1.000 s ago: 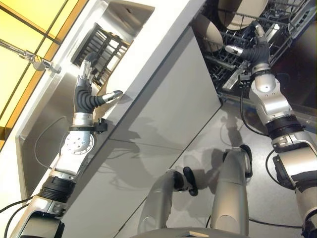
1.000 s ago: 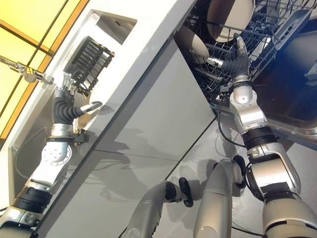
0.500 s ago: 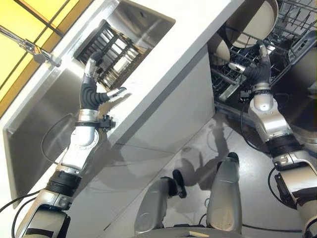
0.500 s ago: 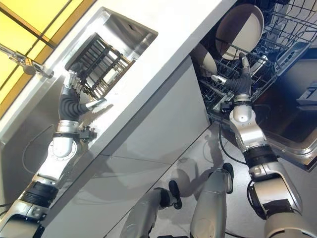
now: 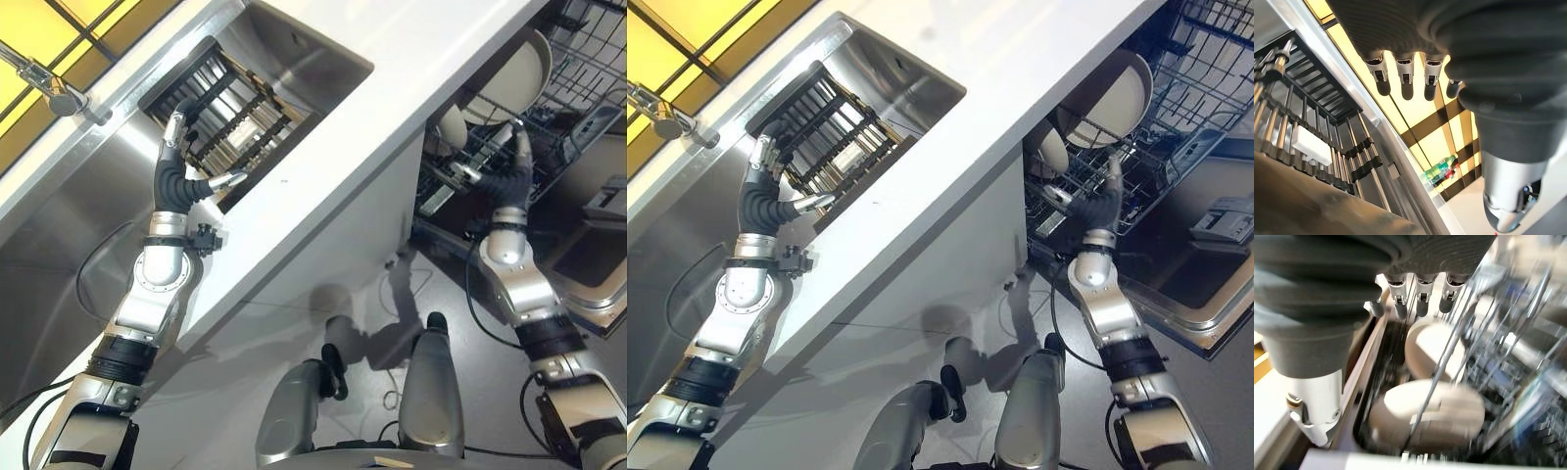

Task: Pick up plates and place into dishwasher.

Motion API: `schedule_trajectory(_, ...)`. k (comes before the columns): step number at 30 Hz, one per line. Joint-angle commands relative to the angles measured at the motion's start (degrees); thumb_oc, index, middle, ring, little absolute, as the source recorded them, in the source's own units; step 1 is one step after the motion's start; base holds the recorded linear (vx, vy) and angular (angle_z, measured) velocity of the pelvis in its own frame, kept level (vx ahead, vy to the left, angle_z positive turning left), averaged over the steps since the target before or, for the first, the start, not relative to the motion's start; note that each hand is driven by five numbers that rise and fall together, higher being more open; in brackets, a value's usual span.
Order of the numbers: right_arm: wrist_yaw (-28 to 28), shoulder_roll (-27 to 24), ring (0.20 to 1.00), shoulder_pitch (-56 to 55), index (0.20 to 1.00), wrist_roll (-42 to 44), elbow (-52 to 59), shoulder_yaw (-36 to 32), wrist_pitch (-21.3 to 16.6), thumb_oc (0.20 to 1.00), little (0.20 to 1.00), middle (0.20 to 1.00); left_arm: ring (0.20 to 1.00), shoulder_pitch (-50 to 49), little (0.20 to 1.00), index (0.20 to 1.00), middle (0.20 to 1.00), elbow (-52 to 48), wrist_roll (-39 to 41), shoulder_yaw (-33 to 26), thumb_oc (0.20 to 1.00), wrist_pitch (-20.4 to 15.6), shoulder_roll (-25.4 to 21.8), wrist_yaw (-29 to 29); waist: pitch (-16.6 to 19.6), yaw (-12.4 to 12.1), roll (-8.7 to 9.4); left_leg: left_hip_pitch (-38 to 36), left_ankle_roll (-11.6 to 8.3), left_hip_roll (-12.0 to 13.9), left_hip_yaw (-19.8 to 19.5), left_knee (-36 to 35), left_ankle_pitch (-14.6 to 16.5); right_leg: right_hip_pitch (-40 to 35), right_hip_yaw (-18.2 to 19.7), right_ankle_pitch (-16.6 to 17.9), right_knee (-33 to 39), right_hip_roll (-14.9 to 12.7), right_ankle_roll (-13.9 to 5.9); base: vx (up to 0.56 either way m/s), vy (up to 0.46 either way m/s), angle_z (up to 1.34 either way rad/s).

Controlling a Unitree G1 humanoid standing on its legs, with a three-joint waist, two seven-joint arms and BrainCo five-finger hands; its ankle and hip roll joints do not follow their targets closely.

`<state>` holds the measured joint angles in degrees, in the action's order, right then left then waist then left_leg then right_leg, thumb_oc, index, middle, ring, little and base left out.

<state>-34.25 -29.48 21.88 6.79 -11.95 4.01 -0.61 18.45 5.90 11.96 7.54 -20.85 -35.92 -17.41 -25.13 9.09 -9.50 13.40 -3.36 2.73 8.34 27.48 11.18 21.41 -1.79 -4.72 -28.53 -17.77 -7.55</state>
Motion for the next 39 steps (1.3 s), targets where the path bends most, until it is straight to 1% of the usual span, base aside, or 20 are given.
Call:
schedule_trajectory(1, -3.7, 1.6, 1.0, -4.8, 1.0, -3.5, 5.8, -3.5, -1.4, 1.0, 1.0, 1.0, 1.0, -4.9, 1.0, 1.0, 1.0, -2.2, -1.9, -4.1, 1.0, -1.5, 0.1, 1.0, 5.3, 1.8, 3.3, -2.0, 0.08, 2.8, 0.3, 2.5, 4.8, -3.6, 6.5, 11.5, 14.8, -4.0, -2.84, 0.06, 0.059, -0.18)
schedule_trajectory(7, -4.6, 2.2, 1.0, -11.5, 1.0, -4.0, 7.4, -6.2, -2.1, 1.0, 1.0, 1.0, 1.0, -8.1, 1.0, 1.0, 1.0, -3.7, -2.2, -5.4, 1.0, -1.2, 1.4, 2.7, 7.3, 2.8, 4.11, -4.4, 0.77, 2.4, 1.3, 2.0, 5.7, -4.8, 7.4, 12.5, 15.8, -4.1, -3.3, 0.05, 0.056, -0.15)
schedule_trajectory(10, -6.0, 2.2, 1.0, -13.4, 1.0, -4.6, 7.2, -7.3, -1.8, 1.0, 1.0, 1.0, 1.0, -8.7, 1.0, 1.0, 1.0, -3.9, -1.9, -6.1, 1.0, -1.5, 1.5, 3.6, 8.1, 3.3, 4.37, -5.0, 1.06, 2.2, 1.7, 2.5, 6.4, -5.0, 7.9, 13.1, 16.0, -4.5, -3.42, 0.03, 0.093, -0.09)
schedule_trajectory(16, -8.9, 3.8, 1.0, -17.2, 1.0, -4.7, 6.4, -9.5, -1.4, 1.0, 1.0, 1.0, 1.0, -9.9, 1.0, 1.0, 1.0, -3.6, -1.2, -6.4, 1.0, -1.3, 2.8, 5.1, 9.2, 4.5, 4.38, -6.9, 2.03, 0.6, 2.5, 3.6, 8.3, -4.8, 8.9, 15.8, 15.8, -6.6, -3.79, 0.05, 0.135, -0.08)
schedule_trajectory(20, -10.3, 4.2, 1.0, -19.1, 1.0, -3.6, 4.7, -10.3, -2.4, 1.0, 1.0, 1.0, 1.0, -10.3, 1.0, 1.0, 1.0, -3.2, -0.9, -5.4, 1.0, -1.2, 3.8, 5.2, 9.3, 5.6, 3.69, -8.7, 2.54, -1.1, 3.7, 2.5, 8.7, -4.4, 9.2, 19.8, 16.8, -8.8, -4.34, 0.04, 0.168, -0.07)
schedule_trajectory(23, -10.7, 4.3, 1.0, -20.6, 1.0, -2.5, 3.9, -10.9, -3.1, 1.0, 1.0, 1.0, 1.0, -10.6, 1.0, 1.0, 1.0, -2.6, -0.6, -5.0, 1.0, -1.3, 4.4, 4.4, 9.1, 6.6, 2.75, -9.5, 3.04, -2.2, 5.3, 1.0, 8.1, -3.3, 8.6, 21.5, 16.6, -9.4, -4.49, -0.01, 0.196, -0.24)
schedule_trajectory(26, -9.2, 4.0, 1.0, -20.3, 1.0, -1.0, 2.0, -10.3, -3.8, 1.0, 1.0, 1.0, 1.0, -10.5, 1.0, 1.0, 1.0, -2.2, -0.2, -4.6, 1.0, -1.8, 4.7, 2.6, 8.1, 6.6, 1.27, -9.6, 3.38, -2.9, 8.1, -1.1, 7.0, -1.7, 5.3, 22.5, 15.6, -10.7, -4.68, -0.1, 0.196, -0.33)
schedule_trajectory(27, -8.6, 3.8, 1.0, -20.0, 1.0, -1.3, 1.4, -10.0, -3.8, 1.0, 1.0, 1.0, 1.0, -10.5, 1.0, 1.0, 1.0, -2.0, -0.4, -4.5, 1.0, -1.9, 4.8, 2.2, 7.7, 6.2, 0.69, -9.8, 3.61, -2.7, 9.2, -1.6, 7.0, -1.2, 4.0, 22.0, 14.1, -10.7, -4.79, -0.17, 0.233, -0.59)
schedule_trajectory(28, -7.6, 3.4, 1.0, -19.1, 1.0, -0.1, 0.5, -9.2, -4.4, 1.0, 1.0, 1.0, 1.0, -10.7, 1.0, 1.0, 1.0, -2.0, -0.7, -4.6, 1.0, -1.9, 4.8, 1.1, 7.1, 5.8, -0.01, -9.4, 4.3, -2.7, 11.0, -2.6, 5.9, 0.2, 2.3, 20.8, 11.1, -10.3, -4.3, -0.27, 0.297, -0.64)
schedule_trajectory(29, -6.2, 3.4, 1.0, -18.5, 1.0, 3.9, -0.2, -8.2, -5.5, 1.0, 1.0, 1.0, 1.0, -11.0, 1.0, 1.0, 1.0, -2.3, -0.9, -4.7, 1.0, -1.8, 4.8, 0.2, 6.0, 5.0, -1.77, -8.2, 5.63, -1.8, 12.7, -3.1, 4.7, 1.4, 0.9, 16.0, 3.8, -8.0, -2.79, -0.33, 0.294, -0.62)
schedule_trajectory(30, -6.1, 3.5, 1.0, -18.4, 1.0, 3.9, -0.6, -7.8, -5.9, 1.0, 1.0, 1.0, 1.0, -11.1, 1.0, 1.0, 1.0, -2.7, -1.0, -4.9, 1.0, -1.6, 4.8, -0.1, 5.5, 4.4, -2.86, -6.7, 6.24, -1.2, 13.2, -2.7, 4.0, 2.3, 0.7, 11.7, -1.0, -6.2, -1.39, -0.23, 0.189, -0.71)
schedule_trajectory(31, -6.1, 3.5, 1.0, -18.4, 1.0, 3.9, -0.7, -7.8, -6.0, 1.0, 1.0, 1.0, 1.0, -11.1, 1.0, 1.0, 1.0, -2.7, -1.0, -4.9, 1.0, -1.6, 4.9, -0.1, 5.6, 4.3, -2.86, -6.5, 6.19, -1.2, 13.3, -2.4, 4.2, 2.6, 0.9, 11.4, -1.4, -6.2, -1.33, -0.25, 0.083, -0.7)
schedule_trajectory(32, -5.1, 3.6, 1.0, -18.8, 1.0, 5.5, -1.1, -6.8, -7.5, 1.0, 1.0, 1.0, 1.0, -11.0, 1.0, 1.0, 1.0, -3.1, -1.3, -5.0, 1.0, -0.9, 4.8, -0.6, 4.6, 3.5, -4.97, -4.0, 7.16, -0.2, 13.6, -2.1, 2.0, 2.3, -0.9, 1.8, -10.0, -1.7, 1.71, -0.21, 0.009, -0.5)
schedule_trajectory(33, -4.7, 3.8, 1.0, -18.8, 1.0, 7.6, -1.2, -6.3, -8.5, 1.0, 1.0, 1.0, 1.0, -10.9, 1.0, 1.0, 1.0, -3.0, -1.5, -4.9, 1.0, -0.8, 4.8, -0.9, 4.6, 3.2, -5.18, -2.9, 7.23, -0.1, 13.6, -1.3, 2.0, 2.6, -1.4, -0.6, -11.5, -1.0, 2.57, -0.31, -0.041, -0.19)
schedule_trajectory(34, -3.6, 4.3, 1.0, -18.4, 1.0, 12.0, -2.4, -5.6, -11.1, 1.0, 1.0, 1.0, 1.0, -10.5, 1.0, 1.0, 1.0, -2.5, -1.7, -4.5, 1.0, -1.1, 4.9, -1.7, 4.3, 2.6, -5.48, -1.0, 7.1, 0.0, 13.5, -0.2, 1.4, 2.4, -2.6, -4.3, -11.5, 0.1, 4.1, -0.22, -0.149, -0.03)
schedule_trajectory(35, -3.1, 5.0, 1.0, -18.1, 1.0, 12.7, -3.8, -5.3, -13.2, 1.0, 1.0, 1.0, 1.0, -9.8, 1.0, 1.0, 1.0, -1.6, -1.9, -4.2, 1.0, -1.7, 5.0, -2.5, 4.1, 2.3, -5.27, 1.1, 6.62, -0.1, 13.3, 1.6, 1.5, 1.7, -3.3, -5.6, -9.6, 0.4, 4.62, -0.28, -0.213, -0.1)
schedule_trajectory(36, -2.2, 5.1, 1.0, -17.2, 1.0, 14.3, -5.2, -4.6, -15.3, 1.0, 1.0, 1.0, 1.0, -8.5, 1.0, 1.0, 1.0, -0.4, -1.8, -3.5, 1.0, -2.3, 4.7, -3.4, 3.2, 2.4, -5.07, 4.0, 5.79, -0.1, 12.6, 3.6, 1.2, 2.1, -2.8, -6.5, -8.0, 2.0, 4.8, -0.28, -0.183, -0.23)
schedule_trajectory(37, -2.4, 4.5, 1.0, -16.0, 1.0, 16.1, -5.4, -3.7, -15.8, 1.0, 1.0, 1.0, 1.0, -7.4, 1.0, 1.0, 1.0, 0.1, -1.9, -2.5, 1.0, -2.8, 4.6, -4.4, 1.9, 2.6, -5.39, 5.7, 4.94, 0.5, 12.0, 4.7, 0.8, 3.7, -2.6, -7.8, -9.1, 2.9, 5.04, -0.25, -0.12, -0.36)
schedule_trajectory(38, -2.9, 4.3, 1.0, -14.9, 1.0, 15.9, -6.1, -2.9, -16.1, 1.0, 1.0, 1.0, 1.0, -6.8, 1.0, 1.0, 1.0, 0.3, -2.3, -1.5, 1.0, -3.2, 4.8, -5.7, 1.1, 2.7, -5.49, 6.6, 4.44, 0.9, 11.8, 5.9, 1.2, 5.0, -2.9, -8.3, -10.0, 2.9, 5.23, -0.2, -0.069, -0.39)
schedule_trajectory(39, -2.7, 3.9, 1.0, -13.2, 1.0, 16.0, -7.8, -2.1, -16.8, 1.0, 1.0, 1.0, 1.0, -6.5, 1.0, 1.0, 1.0, 0.3, -2.5, -0.9, 1.0, -2.6, 5.1, -6.9, 0.1, 3.0, -5.84, 6.3, 4.6, 1.5, 12.0, 6.6, 1.8, 6.9, -3.3, -8.9, -11.4, 3.4, 5.91, -0.12, -0.052, -0.34)
